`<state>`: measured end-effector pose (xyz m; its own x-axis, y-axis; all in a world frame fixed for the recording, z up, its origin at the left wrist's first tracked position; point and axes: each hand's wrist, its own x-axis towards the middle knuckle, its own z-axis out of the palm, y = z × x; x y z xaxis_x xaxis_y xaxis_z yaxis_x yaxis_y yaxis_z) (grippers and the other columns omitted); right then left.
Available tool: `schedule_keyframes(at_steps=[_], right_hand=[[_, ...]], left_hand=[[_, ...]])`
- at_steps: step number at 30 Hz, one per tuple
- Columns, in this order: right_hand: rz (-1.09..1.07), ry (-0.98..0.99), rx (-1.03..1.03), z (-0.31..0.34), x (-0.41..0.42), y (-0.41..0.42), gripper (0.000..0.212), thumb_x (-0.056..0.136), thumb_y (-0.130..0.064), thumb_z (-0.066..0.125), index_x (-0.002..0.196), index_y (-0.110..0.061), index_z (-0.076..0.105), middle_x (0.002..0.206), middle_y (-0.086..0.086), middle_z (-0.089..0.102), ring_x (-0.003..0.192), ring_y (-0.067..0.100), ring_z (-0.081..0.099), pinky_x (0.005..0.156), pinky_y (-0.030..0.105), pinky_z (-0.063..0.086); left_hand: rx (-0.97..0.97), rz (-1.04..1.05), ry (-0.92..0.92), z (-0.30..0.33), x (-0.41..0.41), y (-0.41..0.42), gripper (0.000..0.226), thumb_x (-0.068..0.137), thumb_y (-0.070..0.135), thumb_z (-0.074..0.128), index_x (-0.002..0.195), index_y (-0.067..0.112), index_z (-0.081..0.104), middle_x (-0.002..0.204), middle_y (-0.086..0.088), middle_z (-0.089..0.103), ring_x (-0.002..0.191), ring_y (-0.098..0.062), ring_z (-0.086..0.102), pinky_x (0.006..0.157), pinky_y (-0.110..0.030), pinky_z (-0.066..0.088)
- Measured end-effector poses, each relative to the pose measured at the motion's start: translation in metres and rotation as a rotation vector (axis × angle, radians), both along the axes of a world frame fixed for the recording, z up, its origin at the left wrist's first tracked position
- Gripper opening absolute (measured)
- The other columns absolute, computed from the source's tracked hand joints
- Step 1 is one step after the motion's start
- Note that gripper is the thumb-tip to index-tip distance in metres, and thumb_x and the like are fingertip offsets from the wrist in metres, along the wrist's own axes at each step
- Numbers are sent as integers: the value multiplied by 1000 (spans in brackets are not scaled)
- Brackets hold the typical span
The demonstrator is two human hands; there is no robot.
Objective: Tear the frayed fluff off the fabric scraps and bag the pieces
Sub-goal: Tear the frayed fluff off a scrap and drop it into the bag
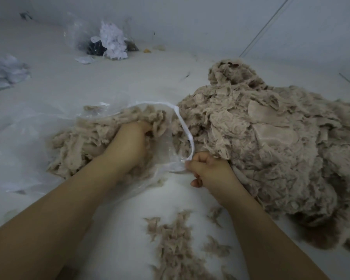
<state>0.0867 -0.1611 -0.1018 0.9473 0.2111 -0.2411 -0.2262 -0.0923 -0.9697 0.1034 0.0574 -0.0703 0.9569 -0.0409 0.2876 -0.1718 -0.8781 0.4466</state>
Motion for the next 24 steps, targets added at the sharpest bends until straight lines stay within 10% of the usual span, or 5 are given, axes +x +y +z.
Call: schedule_keyframes(at_steps=[5,10,12,17,24], right_hand=[[-2,-19,40,0,-1,2,44,89,-17,70,49,-26,53,49,-8,45,46,0,44,50,18,49],[12,-9,48,-1,1,2,44,90,-18,70,50,-27,54,50,-8,46,46,-1,45,50,19,50],[0,-9,47,-2,2,2,43,89,-16,70,50,-26,55,51,-6,45,46,0,45,50,20,50],[-21,-13,78,0,-1,-1,27,89,-11,67,65,-13,55,54,-2,40,49,2,42,52,21,51],[-2,-18,65,5,-3,2,46,91,-18,67,47,-26,53,50,-8,43,47,-1,43,53,20,52]], left_hand=[[478,-19,256,9,3,8,23,78,4,63,101,7,62,104,-12,60,103,-32,60,91,-40,50],[665,-186,-278,6,-28,-16,19,74,24,68,91,16,69,92,-5,62,91,-32,54,74,-41,44],[764,-264,-156,-3,-25,-16,28,84,34,60,109,22,66,112,0,60,108,-27,51,90,-49,41],[731,-78,217,-11,12,34,55,99,11,39,153,13,28,154,-6,34,136,-24,38,116,-31,24],[687,-171,-12,2,-6,16,30,95,20,48,120,16,63,130,-6,55,125,-25,49,103,-39,39]])
